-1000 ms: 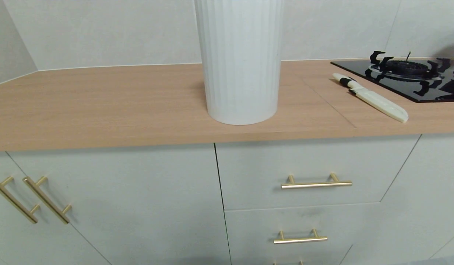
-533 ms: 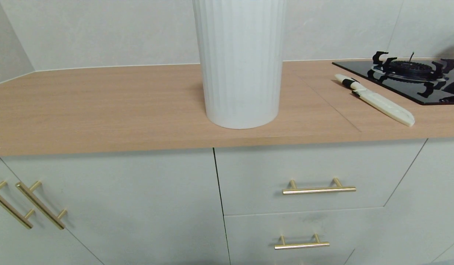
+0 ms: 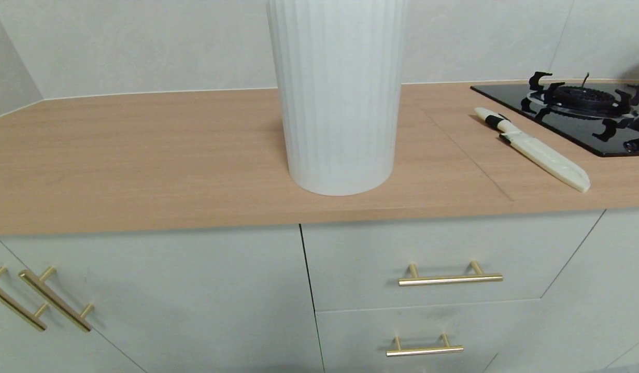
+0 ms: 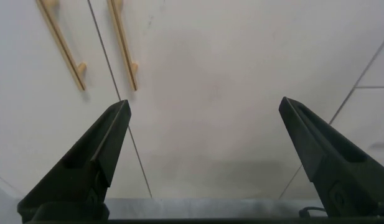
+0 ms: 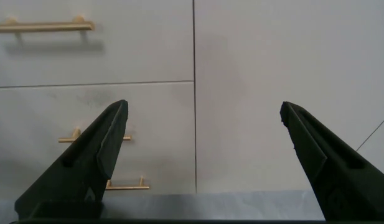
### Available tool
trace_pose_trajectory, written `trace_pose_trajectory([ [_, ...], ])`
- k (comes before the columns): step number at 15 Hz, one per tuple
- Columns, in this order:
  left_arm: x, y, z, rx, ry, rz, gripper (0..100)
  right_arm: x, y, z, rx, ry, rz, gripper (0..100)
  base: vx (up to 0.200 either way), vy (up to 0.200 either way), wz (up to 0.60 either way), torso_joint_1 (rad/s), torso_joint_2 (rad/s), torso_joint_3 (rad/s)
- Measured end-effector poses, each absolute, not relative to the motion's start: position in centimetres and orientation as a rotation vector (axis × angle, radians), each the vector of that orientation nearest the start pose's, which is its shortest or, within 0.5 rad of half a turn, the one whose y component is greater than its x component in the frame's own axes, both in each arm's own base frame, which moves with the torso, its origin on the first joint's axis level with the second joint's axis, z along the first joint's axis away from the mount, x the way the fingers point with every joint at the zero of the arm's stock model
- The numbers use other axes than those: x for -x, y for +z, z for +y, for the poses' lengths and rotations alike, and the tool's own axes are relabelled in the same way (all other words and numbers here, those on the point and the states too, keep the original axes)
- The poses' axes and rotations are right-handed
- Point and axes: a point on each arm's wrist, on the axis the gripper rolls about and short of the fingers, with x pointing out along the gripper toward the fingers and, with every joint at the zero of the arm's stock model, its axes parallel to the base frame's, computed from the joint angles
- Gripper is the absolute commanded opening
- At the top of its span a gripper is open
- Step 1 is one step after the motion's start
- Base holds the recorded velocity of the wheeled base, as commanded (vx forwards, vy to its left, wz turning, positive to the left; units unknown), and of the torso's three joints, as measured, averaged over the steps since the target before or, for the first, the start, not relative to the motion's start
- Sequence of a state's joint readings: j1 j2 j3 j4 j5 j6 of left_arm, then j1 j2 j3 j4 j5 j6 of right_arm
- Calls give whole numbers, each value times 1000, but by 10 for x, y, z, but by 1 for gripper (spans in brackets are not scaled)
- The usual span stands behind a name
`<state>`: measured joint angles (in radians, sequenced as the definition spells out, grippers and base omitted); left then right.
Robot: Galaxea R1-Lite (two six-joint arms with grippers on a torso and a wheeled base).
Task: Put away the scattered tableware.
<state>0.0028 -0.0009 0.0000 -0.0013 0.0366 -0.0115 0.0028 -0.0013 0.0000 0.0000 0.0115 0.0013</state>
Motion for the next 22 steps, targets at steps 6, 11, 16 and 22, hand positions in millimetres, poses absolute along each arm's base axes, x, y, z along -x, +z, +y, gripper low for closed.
trace_pose_trajectory([
  [6,23,76,1,12,39,-3,100,23,75,0,-2,14,-1,100,0,0,0,141,-518,-303],
  [11,23,76,1,12,40,-3,100,23,75,0,-2,14,-2,100,0,0,0,183,-482,-296],
  [16,23,76,1,12,39,-4,100,23,75,0,-1,14,-2,100,0,0,0,206,-491,-286],
  [22,23,76,1,12,40,-3,100,23,75,0,-1,15,-1,100,0,0,0,237,-532,-295],
])
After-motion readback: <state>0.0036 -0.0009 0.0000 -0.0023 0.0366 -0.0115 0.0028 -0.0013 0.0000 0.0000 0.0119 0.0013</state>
